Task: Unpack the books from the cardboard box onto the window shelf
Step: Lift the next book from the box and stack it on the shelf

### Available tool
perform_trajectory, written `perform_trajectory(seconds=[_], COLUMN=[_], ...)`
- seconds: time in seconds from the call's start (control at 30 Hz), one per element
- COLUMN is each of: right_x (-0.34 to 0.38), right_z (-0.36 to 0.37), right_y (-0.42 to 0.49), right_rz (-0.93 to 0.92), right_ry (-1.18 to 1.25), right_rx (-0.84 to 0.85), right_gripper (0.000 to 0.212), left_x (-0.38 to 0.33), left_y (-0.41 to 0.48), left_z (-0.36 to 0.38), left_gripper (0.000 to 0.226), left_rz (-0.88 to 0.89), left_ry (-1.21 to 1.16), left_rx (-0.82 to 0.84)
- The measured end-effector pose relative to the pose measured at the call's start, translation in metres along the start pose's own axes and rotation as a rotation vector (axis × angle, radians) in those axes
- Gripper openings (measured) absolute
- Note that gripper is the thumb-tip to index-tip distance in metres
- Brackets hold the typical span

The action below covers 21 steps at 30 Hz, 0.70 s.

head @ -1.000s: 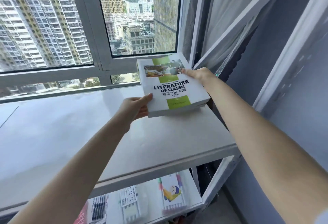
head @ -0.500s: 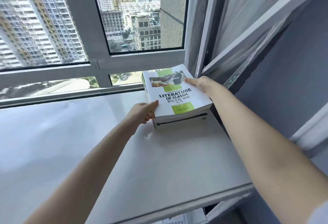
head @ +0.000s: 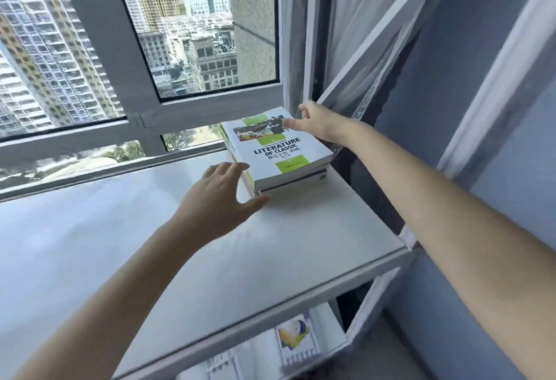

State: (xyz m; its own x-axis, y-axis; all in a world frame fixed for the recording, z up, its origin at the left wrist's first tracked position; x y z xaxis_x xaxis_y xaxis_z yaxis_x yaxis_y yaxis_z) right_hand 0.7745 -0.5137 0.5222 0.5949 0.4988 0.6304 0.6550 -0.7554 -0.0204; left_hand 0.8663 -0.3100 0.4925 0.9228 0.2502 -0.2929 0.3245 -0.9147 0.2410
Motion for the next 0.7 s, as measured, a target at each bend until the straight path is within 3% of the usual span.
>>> perform_trajectory(seconds=[0.17,0.27,0.5,0.7], right_x=[0.003,-0.003,-0.109,-0.217], right_z=[-0.003,-0.002,-0.025,-0.057], right_y=[-0.129,-0.189,-0.421,-0.595], right_rz=[0.011,0.061,0.426,0.646], right_ry=[-0.036,-0.030,-0.036,0.004], right_rx=[-0.076,-0.060,-0.140,-0.234], right_gripper=[0.084,0.083,0.080,0.079], left_x=[-0.062,-0.089,-0.227,-0.359], left_y=[-0.090,-0.122,-0.245,-0.331], left_z=[0.004,0.015,0.058,0.112], left_gripper=[0.081,0.077,0.077,0.073], left_rz=[0.318,0.418,0.762,0.949], left_ry=[-0.001,-0.050,-0.122,-0.155], left_rx=[0.104,0.113,0.281,0.395])
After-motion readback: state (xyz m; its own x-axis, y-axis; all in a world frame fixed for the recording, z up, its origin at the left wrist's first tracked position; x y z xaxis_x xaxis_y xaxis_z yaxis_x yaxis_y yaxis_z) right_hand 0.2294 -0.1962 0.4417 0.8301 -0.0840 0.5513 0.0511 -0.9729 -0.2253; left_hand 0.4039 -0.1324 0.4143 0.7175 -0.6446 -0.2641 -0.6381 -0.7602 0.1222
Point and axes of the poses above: each hand's wrist, its own y-axis towards the middle knuckle, its own z-axis out of the palm, x = y × z, the point moved 7 cm from there along y, towards the middle knuckle, and after that the axes turned 2 degrees about -x, right-handed, at the moved point
